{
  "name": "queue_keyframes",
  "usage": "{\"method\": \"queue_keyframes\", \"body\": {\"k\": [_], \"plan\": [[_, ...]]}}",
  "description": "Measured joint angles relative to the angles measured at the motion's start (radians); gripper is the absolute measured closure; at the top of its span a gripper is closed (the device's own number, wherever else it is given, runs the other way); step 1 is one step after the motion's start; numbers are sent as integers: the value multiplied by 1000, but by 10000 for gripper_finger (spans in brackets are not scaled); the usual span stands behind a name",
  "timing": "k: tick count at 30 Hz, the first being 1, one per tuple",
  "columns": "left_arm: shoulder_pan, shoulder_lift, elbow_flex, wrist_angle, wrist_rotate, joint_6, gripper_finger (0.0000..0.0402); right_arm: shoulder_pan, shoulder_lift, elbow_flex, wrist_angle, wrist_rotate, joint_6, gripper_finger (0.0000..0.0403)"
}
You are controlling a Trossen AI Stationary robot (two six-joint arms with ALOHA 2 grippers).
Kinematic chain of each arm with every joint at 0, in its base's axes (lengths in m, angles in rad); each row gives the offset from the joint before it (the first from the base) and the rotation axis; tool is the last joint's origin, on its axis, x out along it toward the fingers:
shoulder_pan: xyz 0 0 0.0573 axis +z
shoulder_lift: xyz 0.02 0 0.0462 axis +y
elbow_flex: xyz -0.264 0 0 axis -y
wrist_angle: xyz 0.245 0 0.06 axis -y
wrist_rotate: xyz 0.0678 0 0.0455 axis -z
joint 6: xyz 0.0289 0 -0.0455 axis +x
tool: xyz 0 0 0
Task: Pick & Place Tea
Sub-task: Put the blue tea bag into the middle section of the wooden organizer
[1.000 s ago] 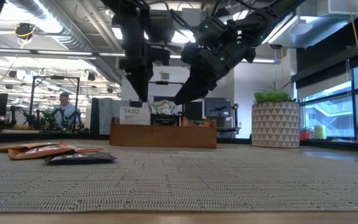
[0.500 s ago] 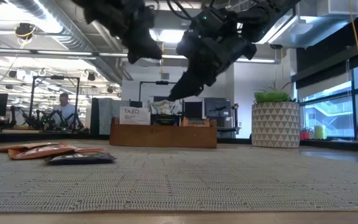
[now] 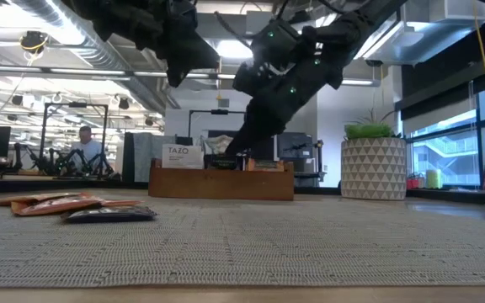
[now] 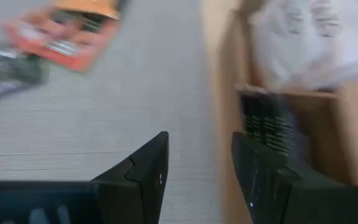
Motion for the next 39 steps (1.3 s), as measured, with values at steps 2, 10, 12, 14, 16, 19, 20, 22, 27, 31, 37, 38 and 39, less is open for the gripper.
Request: {"method": "queue_keyframes", "body": {"k": [2,10,12,14,16,19,20,22,27,31,37,38,39], "plan": [[-6,0,0,0,-10,-1,328,0,0,0,11,120,-14,226],[-14,0,0,0,-15,-17,327,-17,-1,0,61,386,-13,226],[-20,0,0,-4,-15,-17,327,-17,-1,0,67,386,-12,226],[-27,0,0,-30,-14,-17,329,-12,-2,4,70,379,-10,226],[-35,0,0,-93,-14,-17,329,-2,-2,25,49,348,-10,226],[-57,0,0,-206,-15,-21,328,12,-3,60,38,286,-5,226],[-68,0,0,-243,-16,-28,327,17,-3,72,32,261,5,226],[-99,1,0,-308,-16,-55,327,21,-3,105,1,211,39,226],[-212,-1,0,-394,-75,-186,329,23,-6,148,-46,46,144,226],[-349,-5,-5,-405,-218,-307,327,23,-6,132,-48,-80,205,226],[-602,-7,-15,-391,-580,-584,329,38,-5,124,-53,-177,228,226],[-639,-5,-15,-380,-643,-630,329,41,-5,124,-51,-182,228,226],[-675,0,-15,-366,-703,-676,329,45,-5,124,-48,-187,229,226]]}}
